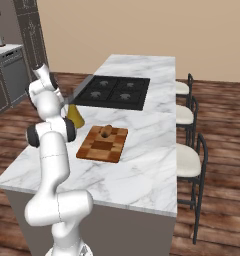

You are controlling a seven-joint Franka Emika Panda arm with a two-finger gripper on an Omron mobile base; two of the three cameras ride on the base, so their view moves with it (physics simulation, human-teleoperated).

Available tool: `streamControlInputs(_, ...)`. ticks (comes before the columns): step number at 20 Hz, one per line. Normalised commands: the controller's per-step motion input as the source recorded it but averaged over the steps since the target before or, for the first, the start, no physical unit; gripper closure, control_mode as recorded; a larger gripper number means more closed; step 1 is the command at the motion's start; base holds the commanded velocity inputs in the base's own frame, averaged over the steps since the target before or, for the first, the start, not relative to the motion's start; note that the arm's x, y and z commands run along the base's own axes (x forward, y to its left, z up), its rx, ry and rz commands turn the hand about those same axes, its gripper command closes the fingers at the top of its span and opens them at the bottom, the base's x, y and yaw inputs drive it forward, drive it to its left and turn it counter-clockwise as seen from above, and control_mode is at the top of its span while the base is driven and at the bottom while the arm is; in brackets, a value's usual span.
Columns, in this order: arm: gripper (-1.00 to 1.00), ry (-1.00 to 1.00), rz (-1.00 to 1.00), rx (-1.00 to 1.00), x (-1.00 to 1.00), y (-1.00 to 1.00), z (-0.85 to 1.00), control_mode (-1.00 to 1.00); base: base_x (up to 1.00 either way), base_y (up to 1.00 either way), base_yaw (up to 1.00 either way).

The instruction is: Retrieve the reheated potato from the microwave, then place the potato, cheese, and condiment on the cutting board.

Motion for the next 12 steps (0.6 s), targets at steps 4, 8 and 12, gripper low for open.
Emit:
streamControlInputs(4, -1.0, 0.07, -0.09, -0.07, 0.25, 0.16, 0.34, -1.0, 0.0, 0.0, 0.0)
streamControlInputs(8, -1.0, 0.1, -0.12, -0.1, 0.28, 0.13, 0.35, -1.0, 0.0, 0.0, 0.0)
streamControlInputs(12, -1.0, 0.16, -0.14, -0.1, 0.31, 0.13, 0.32, -1.0, 0.0, 0.0, 0.0)
